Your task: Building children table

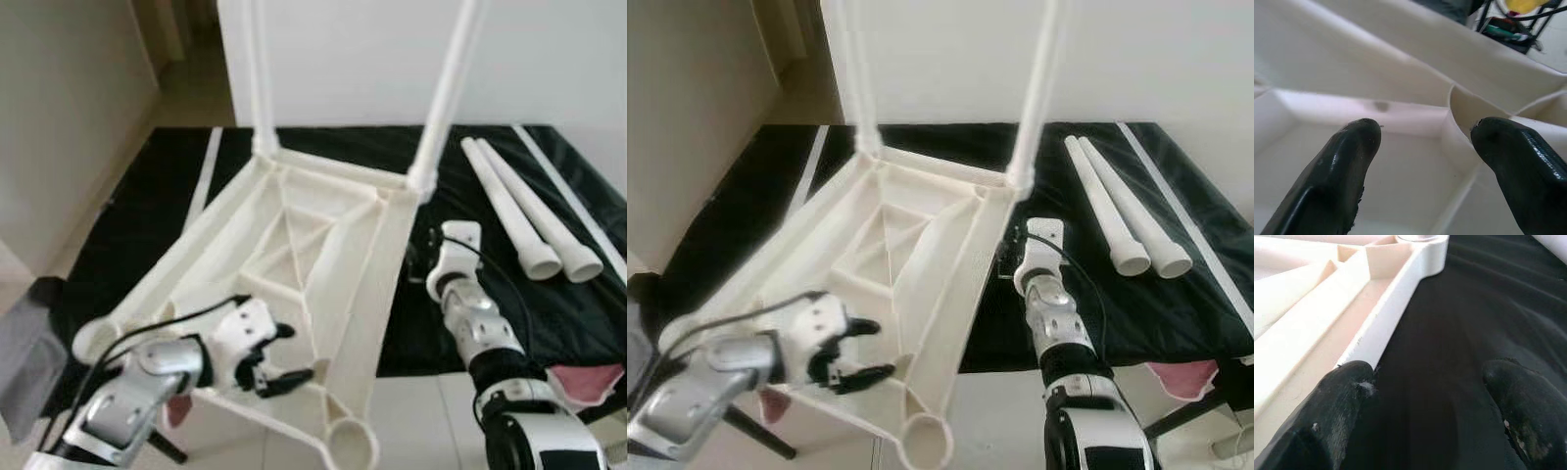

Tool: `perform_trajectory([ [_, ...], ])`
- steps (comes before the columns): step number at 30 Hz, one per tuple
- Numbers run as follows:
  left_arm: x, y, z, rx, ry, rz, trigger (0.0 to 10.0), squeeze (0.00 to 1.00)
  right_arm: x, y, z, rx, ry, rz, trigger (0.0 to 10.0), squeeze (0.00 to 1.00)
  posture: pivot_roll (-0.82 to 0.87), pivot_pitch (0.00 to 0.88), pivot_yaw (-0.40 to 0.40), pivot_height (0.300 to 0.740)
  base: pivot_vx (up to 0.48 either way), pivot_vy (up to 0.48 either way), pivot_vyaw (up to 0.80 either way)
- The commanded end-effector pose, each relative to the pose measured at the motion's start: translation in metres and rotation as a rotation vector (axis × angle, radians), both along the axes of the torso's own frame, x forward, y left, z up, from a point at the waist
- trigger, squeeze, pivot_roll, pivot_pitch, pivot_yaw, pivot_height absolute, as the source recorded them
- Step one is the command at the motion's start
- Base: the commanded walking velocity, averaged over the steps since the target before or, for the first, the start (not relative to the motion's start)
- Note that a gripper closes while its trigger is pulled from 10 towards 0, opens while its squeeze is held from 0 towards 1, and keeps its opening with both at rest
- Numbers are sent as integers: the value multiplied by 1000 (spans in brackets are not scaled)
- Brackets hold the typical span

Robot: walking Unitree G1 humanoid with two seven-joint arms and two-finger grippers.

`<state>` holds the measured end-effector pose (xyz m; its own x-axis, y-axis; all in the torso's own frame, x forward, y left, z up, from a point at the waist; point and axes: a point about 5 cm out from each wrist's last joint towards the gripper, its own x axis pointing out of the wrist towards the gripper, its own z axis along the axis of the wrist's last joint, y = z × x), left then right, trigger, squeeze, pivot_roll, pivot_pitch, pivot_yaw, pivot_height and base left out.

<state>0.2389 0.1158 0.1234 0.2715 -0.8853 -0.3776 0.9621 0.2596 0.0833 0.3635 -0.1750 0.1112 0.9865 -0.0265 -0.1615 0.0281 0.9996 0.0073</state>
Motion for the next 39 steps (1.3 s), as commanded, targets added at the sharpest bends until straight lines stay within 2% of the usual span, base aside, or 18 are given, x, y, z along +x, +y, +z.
perform_trajectory([
  [1, 4, -4, -5, 23, -23, 58, 10000, 0, 1, 8, -4, -4, 16, 23, 10000, 0, 43, 5, -10, 740, 0, 0, 0],
  [4, 15, -7, 3, -27, -88, 129, 10000, 0, 2, -11, 4, 0, -29, -115, 10000, 0, 44, 13, -10, 740, 0, 0, 0],
  [5, 15, -7, 3, -27, -88, 129, 10000, 0, 2, -11, 4, 0, -29, -115, 10000, 0, 44, 13, -10, 740, 0, 0, 0],
  [9, 20, -2, 14, -84, -118, 169, 10000, 0, -2, -28, 12, -14, -109, -225, 10000, 0, 43, 19, -10, 740, 0, 0, 0],
  [13, 18, 4, 22, -131, -99, 147, 10000, 0, -7, -34, 17, -5, -171, -258, 10000, 0, 42, 25, -10, 740, 0, 0, 0],
  [14, 11, 12, 32, -189, -63, 89, 10000, 0, -14, -37, 20, 1, -231, -262, 10000, 0, 39, 32, -6, 740, 0, 0, 0],
  [17, 8, 14, 35, -204, -46, 63, 10000, 0, -17, -38, 21, 4, -250, -260, 10000, 0, 39, 37, -6, 740, 0, 0, 0],
  [18, 4, 19, 35, -188, -15, 27, 10000, 0, -23, -38, 21, 9, -281, -250, 10000, 0, 37, 47, -7, 740, 0, 0, 0],
  [22, 2, 20, 35, -167, -13, 7, 10000, 0, -27, -37, 21, 13, -291, -236, 10000, 0, 37, 47, -7, 740, 0, 0, 0],
  [24, -4, 21, 35, -149, 7, -42, 10000, 0, -35, -35, 19, 13, -309, -190, 10000, 0, 36, 50, -7, 740, 0, 0, 0],
  [27, -7, 22, 36, -144, 9, -64, 10000, 0, -39, -34, 18, 8, -312, -178, 10000, 0, 33, 52, -7, 740, 0, 0, 0],
  [30, -18, 30, 24, -41, 39, -126, 10000, 0, -48, -45, 14, -12, -302, -198, 10000, 0, 22, 56, -5, 740, 0, 0, 0],
  [38, -22, 33, 19, 15, 51, -151, 10000, 0, -52, -51, 17, -21, -312, -223, 10000, 0, 15, 55, -6, 740, 0, 0, 0],
  [39, -21, 38, 9, 104, 51, -145, 10000, 0, -50, -53, 21, -19, -320, -228, 10000, 0, 13, 50, -7, 740, 0, 0, 0],
])
